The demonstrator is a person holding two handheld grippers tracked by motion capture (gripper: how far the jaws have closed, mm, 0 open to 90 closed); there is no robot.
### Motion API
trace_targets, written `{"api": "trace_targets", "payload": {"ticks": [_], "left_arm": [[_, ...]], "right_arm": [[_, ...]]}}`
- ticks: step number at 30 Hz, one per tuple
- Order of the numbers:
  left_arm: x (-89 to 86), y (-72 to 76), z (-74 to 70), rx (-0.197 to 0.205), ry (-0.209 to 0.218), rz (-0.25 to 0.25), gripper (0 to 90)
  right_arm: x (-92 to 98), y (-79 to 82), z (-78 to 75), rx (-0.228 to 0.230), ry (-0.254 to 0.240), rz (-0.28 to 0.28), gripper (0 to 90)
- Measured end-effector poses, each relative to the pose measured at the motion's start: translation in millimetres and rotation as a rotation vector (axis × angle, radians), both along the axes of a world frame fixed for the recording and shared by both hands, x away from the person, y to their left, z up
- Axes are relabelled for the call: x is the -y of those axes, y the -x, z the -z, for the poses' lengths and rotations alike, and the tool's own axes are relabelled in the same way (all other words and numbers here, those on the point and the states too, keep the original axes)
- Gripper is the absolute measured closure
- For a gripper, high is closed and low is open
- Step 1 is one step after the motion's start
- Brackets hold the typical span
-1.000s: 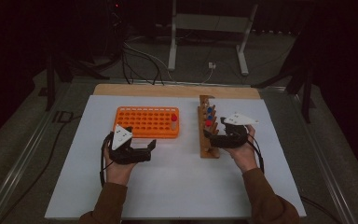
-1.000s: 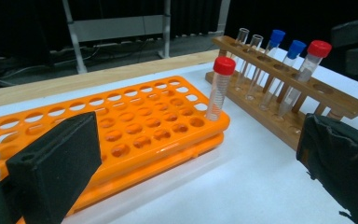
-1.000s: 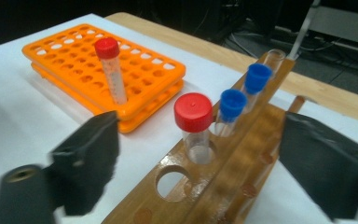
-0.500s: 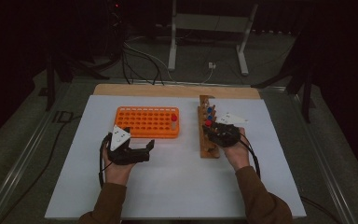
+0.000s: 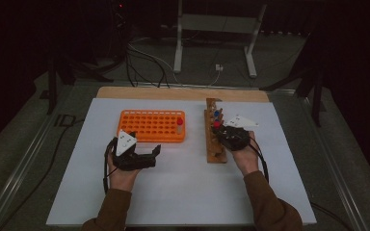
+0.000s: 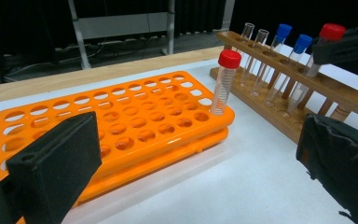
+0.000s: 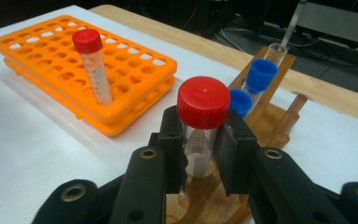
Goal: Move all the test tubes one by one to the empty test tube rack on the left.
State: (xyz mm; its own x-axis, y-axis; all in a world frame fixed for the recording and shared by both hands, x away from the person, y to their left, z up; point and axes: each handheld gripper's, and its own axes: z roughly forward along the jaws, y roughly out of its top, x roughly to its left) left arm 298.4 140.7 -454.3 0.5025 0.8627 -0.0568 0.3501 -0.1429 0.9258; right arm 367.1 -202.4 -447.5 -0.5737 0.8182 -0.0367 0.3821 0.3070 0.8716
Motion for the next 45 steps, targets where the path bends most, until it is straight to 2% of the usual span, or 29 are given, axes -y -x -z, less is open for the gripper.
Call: {"api": "trace_targets", "payload": {"ticks": [15,24,28,37,45], "left_arm": [[0.1,0.0,0.4,-0.003,-0.002,-0.002,0.4],[3.3,-0.1,0.2,-0.003,-0.006,0.005,0.4],[7.8,0.2,-2.3,0.001,-0.006,0.014,0.5],[27.1,-4.4,-9.3,0.02,-0.023,0.054,0.5],[51.6,-14.0,-17.1,0.047,-0.034,0.09,2.0]], "right_arm": [[3.7,7.6,-28.3,0.079,-0.03,0.002,74.6],[4.7,11.9,-47.2,0.109,-0.052,-0.008,74.5],[6.4,12.9,-52.6,0.098,-0.088,-0.02,74.6],[1.4,14.8,-52.3,0.08,-0.101,-0.052,74.5],[-6.3,18.8,-52.1,0.055,-0.126,-0.094,74.5]]}}
